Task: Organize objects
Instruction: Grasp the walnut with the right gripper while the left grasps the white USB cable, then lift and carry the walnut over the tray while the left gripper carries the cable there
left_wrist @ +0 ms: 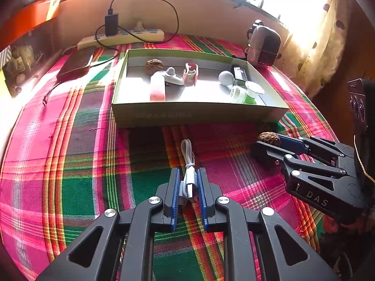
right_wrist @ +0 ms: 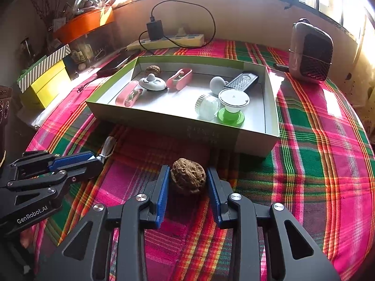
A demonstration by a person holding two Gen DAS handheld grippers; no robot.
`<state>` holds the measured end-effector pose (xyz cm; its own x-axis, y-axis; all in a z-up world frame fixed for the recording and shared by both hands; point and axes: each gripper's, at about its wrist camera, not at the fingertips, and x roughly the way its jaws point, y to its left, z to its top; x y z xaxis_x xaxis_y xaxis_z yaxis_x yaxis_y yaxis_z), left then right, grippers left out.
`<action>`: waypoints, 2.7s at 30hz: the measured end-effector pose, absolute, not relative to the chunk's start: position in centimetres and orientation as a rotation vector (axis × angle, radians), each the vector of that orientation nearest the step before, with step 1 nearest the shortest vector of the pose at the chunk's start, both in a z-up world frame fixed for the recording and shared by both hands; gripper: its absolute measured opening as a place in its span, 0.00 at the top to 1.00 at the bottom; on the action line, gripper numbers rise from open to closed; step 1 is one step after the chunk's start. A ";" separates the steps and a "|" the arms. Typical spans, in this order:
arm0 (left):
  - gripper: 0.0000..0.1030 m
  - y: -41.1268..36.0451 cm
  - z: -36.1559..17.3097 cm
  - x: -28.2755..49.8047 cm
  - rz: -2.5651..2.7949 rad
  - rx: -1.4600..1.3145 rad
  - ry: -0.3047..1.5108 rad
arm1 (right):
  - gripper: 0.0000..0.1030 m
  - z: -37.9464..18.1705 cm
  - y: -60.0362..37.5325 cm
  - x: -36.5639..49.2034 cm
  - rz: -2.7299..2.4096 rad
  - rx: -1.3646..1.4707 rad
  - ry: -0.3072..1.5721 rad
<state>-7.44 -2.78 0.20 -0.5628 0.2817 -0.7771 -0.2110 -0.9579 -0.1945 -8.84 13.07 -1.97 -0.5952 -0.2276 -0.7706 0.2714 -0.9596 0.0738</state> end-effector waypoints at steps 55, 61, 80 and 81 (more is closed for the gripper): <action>0.90 -2.9 1.7 -7.3 2.550 -1.243 -0.065 | 0.68 -0.9 14.3 -8.1 -2.576 1.173 -0.025; 0.90 -2.9 1.9 -7.1 2.550 -1.235 -0.051 | 0.68 -0.6 14.5 -8.0 -2.581 1.159 -0.032; 0.90 -3.8 4.6 -6.7 2.572 -1.143 -0.054 | 0.68 1.5 14.5 -8.1 -2.588 1.100 -0.009; 0.90 -3.8 4.8 -6.9 2.574 -1.136 -0.057 | 0.68 1.7 14.5 -8.3 -2.592 1.095 -0.006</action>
